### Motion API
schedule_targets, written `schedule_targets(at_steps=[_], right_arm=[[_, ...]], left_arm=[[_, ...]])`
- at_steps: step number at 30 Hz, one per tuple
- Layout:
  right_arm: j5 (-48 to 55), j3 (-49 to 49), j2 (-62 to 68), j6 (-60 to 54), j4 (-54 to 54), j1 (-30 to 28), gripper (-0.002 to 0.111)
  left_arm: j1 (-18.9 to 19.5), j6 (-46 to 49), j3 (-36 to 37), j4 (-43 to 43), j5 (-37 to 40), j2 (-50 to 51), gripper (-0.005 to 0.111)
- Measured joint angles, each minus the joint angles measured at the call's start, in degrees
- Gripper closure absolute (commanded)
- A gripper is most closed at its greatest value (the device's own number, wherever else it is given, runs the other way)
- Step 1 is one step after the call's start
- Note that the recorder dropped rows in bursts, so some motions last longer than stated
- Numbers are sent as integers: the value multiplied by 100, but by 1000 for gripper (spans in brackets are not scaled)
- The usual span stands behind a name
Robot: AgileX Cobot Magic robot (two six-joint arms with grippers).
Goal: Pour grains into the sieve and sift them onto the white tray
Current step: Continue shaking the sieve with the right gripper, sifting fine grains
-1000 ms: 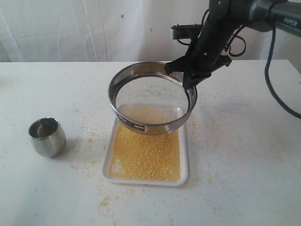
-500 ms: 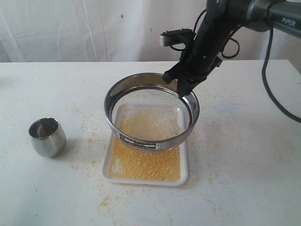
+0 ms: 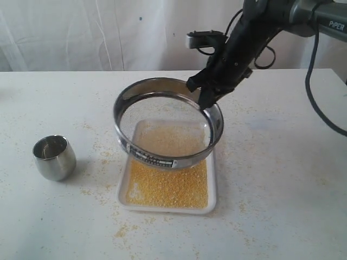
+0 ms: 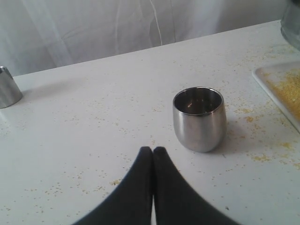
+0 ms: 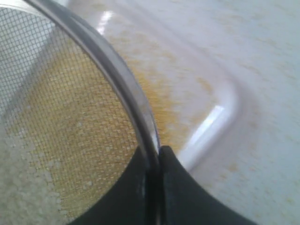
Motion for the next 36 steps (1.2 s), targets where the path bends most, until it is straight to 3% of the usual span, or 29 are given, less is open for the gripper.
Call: schedule_targets(at_steps=[2, 5, 7, 13, 15, 18, 20, 23, 25, 29, 30, 33, 36], right_arm=[[-79, 0, -47, 203, -85, 148, 108], [-786, 0, -72, 2437, -1269, 167, 108], [-1128, 0, -72, 2948, -1582, 37, 108], [-515, 0, -73, 546, -178, 17, 108], [-382, 0, -73, 710, -641, 135, 108], [-546, 0, -73, 2200, -1575, 44, 108], [-454, 0, -73, 1770, -1260, -120, 108], [-81, 0, -73, 157, -290, -77, 108], [86, 0, -73, 45, -355, 88, 108], [-341, 8, -73, 2253, -1851, 77, 108], [-401, 8, -73, 2377, -1934, -2, 108], [-236, 8, -73, 999, -1058, -147, 108], [79, 8, -73, 150, -625, 109, 108]], left_arm=[[0, 0, 0, 0, 0, 0, 107], [0, 0, 0, 0, 0, 0, 107], [0, 0, 0, 0, 0, 0, 107], [0, 0, 0, 0, 0, 0, 107], [0, 0, 0, 0, 0, 0, 107], [0, 0, 0, 0, 0, 0, 107], [0, 0, 0, 0, 0, 0, 107], [0, 0, 0, 0, 0, 0, 107], [0, 0, 0, 0, 0, 0, 107], [0, 0, 0, 0, 0, 0, 107], [0, 0, 0, 0, 0, 0, 107], [0, 0, 0, 0, 0, 0, 107], [0, 0, 0, 0, 0, 0, 107]])
